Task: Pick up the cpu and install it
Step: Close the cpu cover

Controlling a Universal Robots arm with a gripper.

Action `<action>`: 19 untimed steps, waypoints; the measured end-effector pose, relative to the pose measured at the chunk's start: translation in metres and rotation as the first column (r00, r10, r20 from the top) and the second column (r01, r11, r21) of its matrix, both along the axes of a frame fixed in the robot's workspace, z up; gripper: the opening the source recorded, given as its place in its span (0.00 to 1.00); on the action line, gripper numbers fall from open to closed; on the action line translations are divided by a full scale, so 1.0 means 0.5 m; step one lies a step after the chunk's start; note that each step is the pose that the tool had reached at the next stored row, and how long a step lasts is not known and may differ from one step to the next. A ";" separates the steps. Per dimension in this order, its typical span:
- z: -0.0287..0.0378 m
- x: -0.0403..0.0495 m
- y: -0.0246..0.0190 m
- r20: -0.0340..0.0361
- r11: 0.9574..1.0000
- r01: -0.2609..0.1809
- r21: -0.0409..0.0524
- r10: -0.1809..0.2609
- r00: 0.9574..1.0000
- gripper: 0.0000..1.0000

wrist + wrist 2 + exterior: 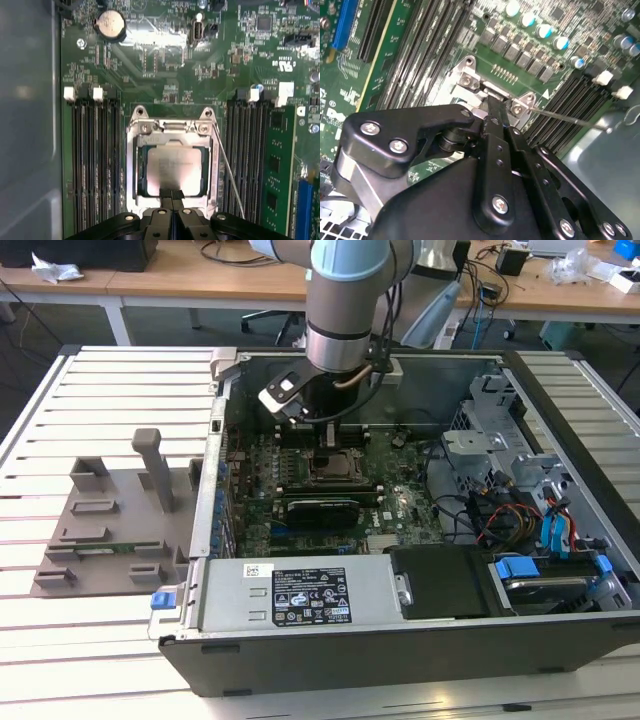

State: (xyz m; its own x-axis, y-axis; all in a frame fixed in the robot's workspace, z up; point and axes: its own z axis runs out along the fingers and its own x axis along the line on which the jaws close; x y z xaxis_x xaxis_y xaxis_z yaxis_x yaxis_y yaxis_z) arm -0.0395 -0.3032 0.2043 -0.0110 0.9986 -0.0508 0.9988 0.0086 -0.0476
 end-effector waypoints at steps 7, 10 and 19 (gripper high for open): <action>0.027 0.008 0.0002 -0.002 1.000 0.000 0.000 0.000 1.000 0.11; 0.029 0.025 0.0001 -0.014 1.000 0.000 0.000 0.000 1.000 0.11; 0.048 0.045 0.0001 -0.026 1.000 0.000 0.000 0.000 1.000 0.11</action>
